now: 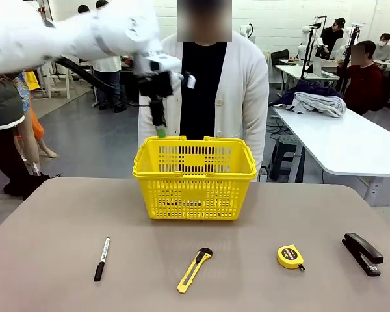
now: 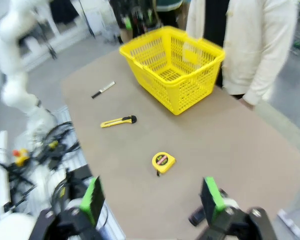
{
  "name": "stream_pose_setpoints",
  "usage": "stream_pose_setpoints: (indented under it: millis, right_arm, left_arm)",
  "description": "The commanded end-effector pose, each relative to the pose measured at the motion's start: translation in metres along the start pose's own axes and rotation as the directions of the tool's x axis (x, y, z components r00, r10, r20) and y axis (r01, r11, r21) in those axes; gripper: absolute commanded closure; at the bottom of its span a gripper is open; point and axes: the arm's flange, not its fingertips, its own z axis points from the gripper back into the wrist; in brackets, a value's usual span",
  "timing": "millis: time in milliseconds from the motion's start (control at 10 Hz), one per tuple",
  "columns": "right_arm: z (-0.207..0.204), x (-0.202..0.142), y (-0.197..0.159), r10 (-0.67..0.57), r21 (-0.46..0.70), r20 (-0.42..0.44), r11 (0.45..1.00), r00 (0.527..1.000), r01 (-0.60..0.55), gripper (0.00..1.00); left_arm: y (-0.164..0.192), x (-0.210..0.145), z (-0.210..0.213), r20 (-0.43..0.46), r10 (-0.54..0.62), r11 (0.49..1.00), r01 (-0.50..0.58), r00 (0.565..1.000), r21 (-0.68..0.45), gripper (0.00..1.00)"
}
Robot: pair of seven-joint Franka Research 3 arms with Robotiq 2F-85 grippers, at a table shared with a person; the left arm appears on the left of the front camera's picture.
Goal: Place the items the person wants into the basket.
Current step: Pick up the item the person points to and place it in the Market Basket.
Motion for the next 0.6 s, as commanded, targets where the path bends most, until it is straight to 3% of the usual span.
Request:
stream_pose_setpoints:
  millis: [0,200,500]
  right_arm:
    - [0.0,0.0,-0.002,0.016,0.012,0.022,1.0,1.0,-0.016,0.0]
    - [0.0,0.0,-0.002,0.016,0.012,0.022,1.0,1.0,-0.016,0.0]
    - [0.0,0.0,-0.002,0.016,0.012,0.022,1.0,1.0,-0.016,0.0]
  left_arm:
    - [-0.098,-0.092,-0.02,0.087,0.051,0.996,-0.057,0.995,0.066,0.0]
    - [-0.13,-0.142,-0.008,0.159,0.13,0.982,-0.149,0.979,0.115,0.0]
    - [-0.146,-0.192,-0.005,0.226,0.198,0.967,-0.228,0.954,0.116,0.0]
